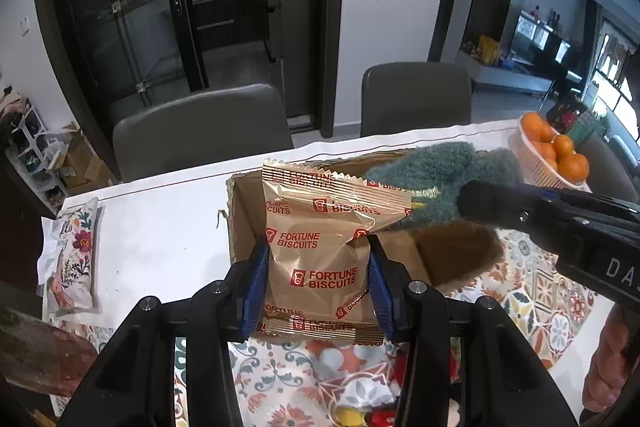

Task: Organize soft objects
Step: 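Carry the biscuit packet with left tool while right tool carries the pad into the box, then open left tool over the box while right tool releases the green pad, then move left tool to the red pompom while right tool reaches the tissue pack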

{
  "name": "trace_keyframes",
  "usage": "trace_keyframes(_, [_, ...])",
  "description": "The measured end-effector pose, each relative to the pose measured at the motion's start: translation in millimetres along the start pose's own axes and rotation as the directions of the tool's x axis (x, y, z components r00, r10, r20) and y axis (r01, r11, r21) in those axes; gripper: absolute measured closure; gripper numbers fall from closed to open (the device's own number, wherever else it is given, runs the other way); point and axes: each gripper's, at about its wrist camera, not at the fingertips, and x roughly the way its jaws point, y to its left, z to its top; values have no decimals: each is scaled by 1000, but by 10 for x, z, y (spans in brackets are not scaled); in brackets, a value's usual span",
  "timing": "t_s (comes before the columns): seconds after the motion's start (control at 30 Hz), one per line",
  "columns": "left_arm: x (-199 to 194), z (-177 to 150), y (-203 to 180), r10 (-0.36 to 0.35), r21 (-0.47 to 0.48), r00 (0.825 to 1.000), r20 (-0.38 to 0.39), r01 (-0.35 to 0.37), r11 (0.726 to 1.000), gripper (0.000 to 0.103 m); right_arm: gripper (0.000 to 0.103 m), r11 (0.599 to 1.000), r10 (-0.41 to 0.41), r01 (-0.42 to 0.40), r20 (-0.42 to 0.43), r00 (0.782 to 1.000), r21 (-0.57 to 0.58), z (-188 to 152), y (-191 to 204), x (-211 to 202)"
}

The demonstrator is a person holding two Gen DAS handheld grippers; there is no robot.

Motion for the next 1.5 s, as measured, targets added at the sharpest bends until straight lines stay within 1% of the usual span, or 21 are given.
trace_keyframes(0.17, [216,104,11,-4,2,999,-46,4,1000,58,91,998,21,-15,-92,996,66,114,-192,314])
trace_keyframes(0.27, [321,148,50,12,0,998,-63,-12,1000,58,90,994,37,-22,-139,990,111,163,-298,505])
trace_keyframes(0.3, [370,161,55,11,-4,997,-72,-11,1000,56,88,992,40,-21,-151,988,124,173,-324,561])
trace_keyframes(0.33, [411,165,57,10,-7,997,-82,-11,1000,48,86,990,49,-26,-172,984,138,178,-354,624])
trace_keyframes(0.37, [455,172,56,14,-9,995,-100,-15,1000,41,82,987,62,-30,-198,978,160,182,-387,680])
trace_keyframes(0.4, [495,176,59,25,-12,993,-118,-27,1000,31,71,983,72,-31,-222,972,182,173,-405,725])
trace_keyframes(0.43, [524,187,72,36,-16,991,-130,-38,999,31,64,979,76,-24,-250,965,203,172,-431,784])
trace_keyframes(0.47, [530,191,74,42,-19,991,-131,-45,999,31,53,976,78,-20,-259,963,218,181,-451,806])
trace_keyframes(0.5, [525,184,81,42,-20,991,-129,-45,999,30,50,971,83,-18,-265,961,238,178,-472,819])
trace_keyframes(0.57, [507,175,94,41,-25,990,-135,-45,999,28,50,967,82,-12,-266,960,254,174,-486,810])
trace_keyframes(0.63, [466,166,102,53,-26,990,-132,-57,998,28,47,964,96,-17,-285,954,267,174,-463,818])
trace_keyframes(0.7, [382,160,101,66,-25,991,-115,-69,997,26,47,971,82,-13,-282,956,238,176,-401,782])
trace_keyframes(0.73, [365,172,101,70,-25,991,-111,-73,997,25,47,978,48,12,-285,957,207,173,-364,741])
trace_keyframes(0.8, [267,148,111,81,-31,992,-99,-85,996,25,47,984,23,26,-269,963,179,178,-343,665])
trace_keyframes(0.9, [146,116,135,99,-37,991,-95,-103,994,25,47,988,-50,83,-240,969,128,167,-276,493])
trace_keyframes(1.0, [7,57,131,95,-49,992,-88,-100,994,25,47,989,-111,130,-215,970,74,128,-191,334])
trace_keyframes(1.17, [-211,-36,82,108,-51,991,-82,-112,992,25,47,983,-175,184,-195,965,26,49,-124,95])
trace_keyframes(1.27, [-333,-97,25,107,-43,991,-77,-111,993,25,47,979,-194,201,-189,963,20,-33,-125,-39])
trace_keyframes(1.33, [-408,-133,-34,120,-24,991,-66,-122,992,25,47,974,-217,224,-189,958,19,-115,-146,-136])
trace_keyframes(1.4, [-464,-172,-88,129,-8,990,-58,-129,992,24,47,972,-224,233,-183,957,30,-203,-176,-225])
trace_keyframes(1.5, [-530,-248,-188,110,11,992,-58,-109,994,24,47,967,-234,246,-170,957,59,-361,-252,-355])
